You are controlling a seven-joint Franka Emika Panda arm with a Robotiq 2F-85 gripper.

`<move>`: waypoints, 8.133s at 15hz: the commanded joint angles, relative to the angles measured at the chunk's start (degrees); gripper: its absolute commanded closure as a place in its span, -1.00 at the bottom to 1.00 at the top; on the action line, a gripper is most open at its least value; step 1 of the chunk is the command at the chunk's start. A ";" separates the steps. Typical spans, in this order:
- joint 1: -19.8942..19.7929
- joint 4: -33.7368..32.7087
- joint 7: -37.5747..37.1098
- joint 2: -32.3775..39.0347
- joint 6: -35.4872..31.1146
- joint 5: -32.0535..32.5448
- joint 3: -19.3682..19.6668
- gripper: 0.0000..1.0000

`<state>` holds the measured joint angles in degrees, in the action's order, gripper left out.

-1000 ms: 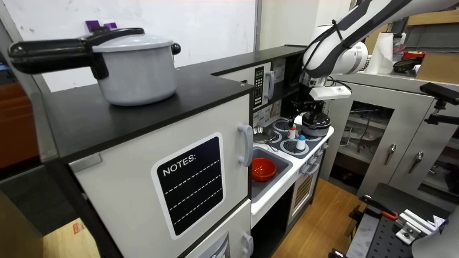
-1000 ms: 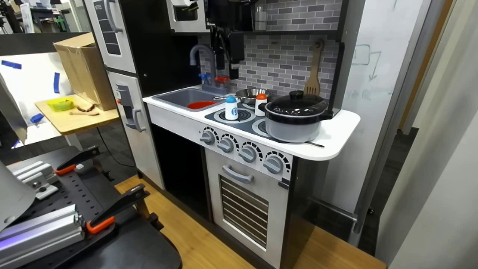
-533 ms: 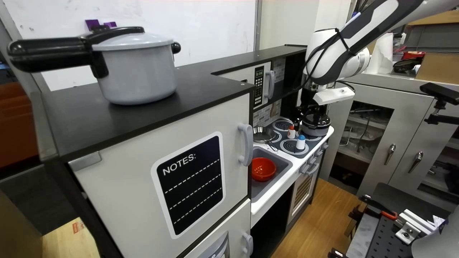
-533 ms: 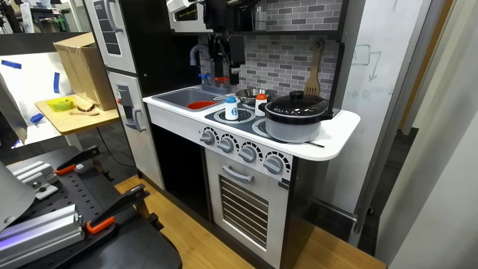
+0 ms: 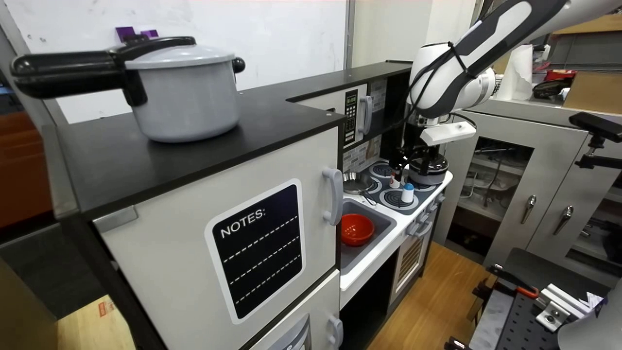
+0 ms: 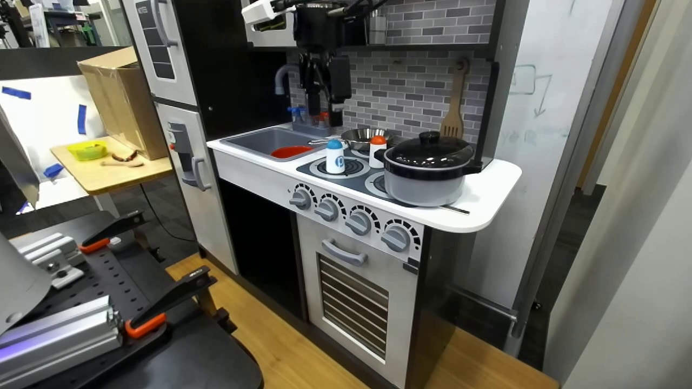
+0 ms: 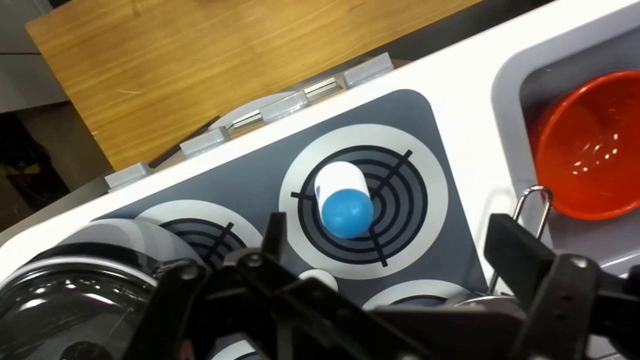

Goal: Put the blue and white salt shaker on the shelf above the stove

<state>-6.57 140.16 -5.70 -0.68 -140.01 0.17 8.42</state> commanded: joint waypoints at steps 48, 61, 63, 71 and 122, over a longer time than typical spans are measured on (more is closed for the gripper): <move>-2.08 -4.35 0.41 9.43 -0.20 -8.31 0.71 -0.88; -2.25 -5.99 2.87 11.41 -0.20 -10.24 -0.20 0.73; -2.33 -6.26 3.18 11.48 0.04 -10.12 -0.16 0.81; -2.02 -2.76 5.29 4.34 -1.19 -8.22 0.18 0.81; 11.83 -4.38 26.27 -3.24 -22.38 -29.83 9.95 0.81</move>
<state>3.97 138.45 16.49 -8.34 -164.42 -26.44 16.79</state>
